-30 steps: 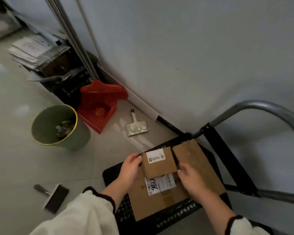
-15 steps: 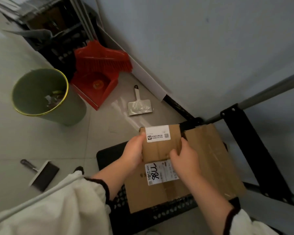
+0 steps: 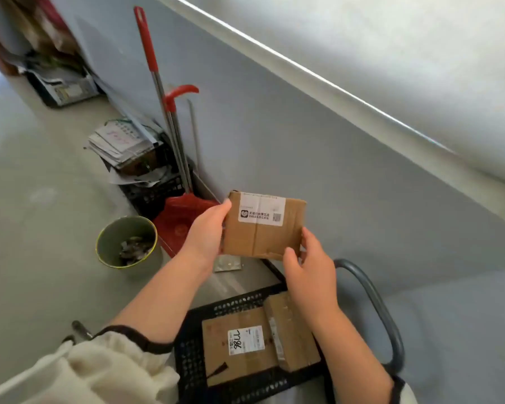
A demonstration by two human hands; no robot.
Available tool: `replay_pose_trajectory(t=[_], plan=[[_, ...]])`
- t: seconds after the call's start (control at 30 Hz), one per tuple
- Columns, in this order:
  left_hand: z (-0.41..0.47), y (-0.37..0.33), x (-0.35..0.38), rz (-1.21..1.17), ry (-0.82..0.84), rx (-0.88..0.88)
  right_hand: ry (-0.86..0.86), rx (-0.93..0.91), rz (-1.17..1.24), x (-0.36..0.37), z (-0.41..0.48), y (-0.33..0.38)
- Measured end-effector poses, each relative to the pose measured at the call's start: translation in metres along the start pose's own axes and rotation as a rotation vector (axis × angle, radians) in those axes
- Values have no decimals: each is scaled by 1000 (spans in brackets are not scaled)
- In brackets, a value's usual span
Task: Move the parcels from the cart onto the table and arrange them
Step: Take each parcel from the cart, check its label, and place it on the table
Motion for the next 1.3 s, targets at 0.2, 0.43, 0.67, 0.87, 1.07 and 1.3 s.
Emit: replay_pose_trajectory(t=[0.2,0.43,0.67,0.87,1.07,1.3], plan=[[-142,-189,-29,-71,101,393,-109,-251,466,-113,-114,142],[-243,-240,-66,-133,131,600,-49,-480,669,-146,-199,190],[-268,-264,-74,-145,119,636,-44,-547,663,-152,-217,212],[-291,-292,-62,56,83,861,-26,-523,758,-157,-214,218],[-348,-312,2,1074,-235,1435,466,-122,1424,-125,-188,215],[-338,-311,10,1123,-194,1441,536,-156,1528,-132,-186,211]])
Point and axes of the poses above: each hand's wrist, its own z-axis towards the middle knuckle, its own x-axis out of the palm, y = z × x, the point moved 7 cm from there along z, towards the middle knuckle, and after that the axes turned 7 degrees about x, right-handed, at the moved point
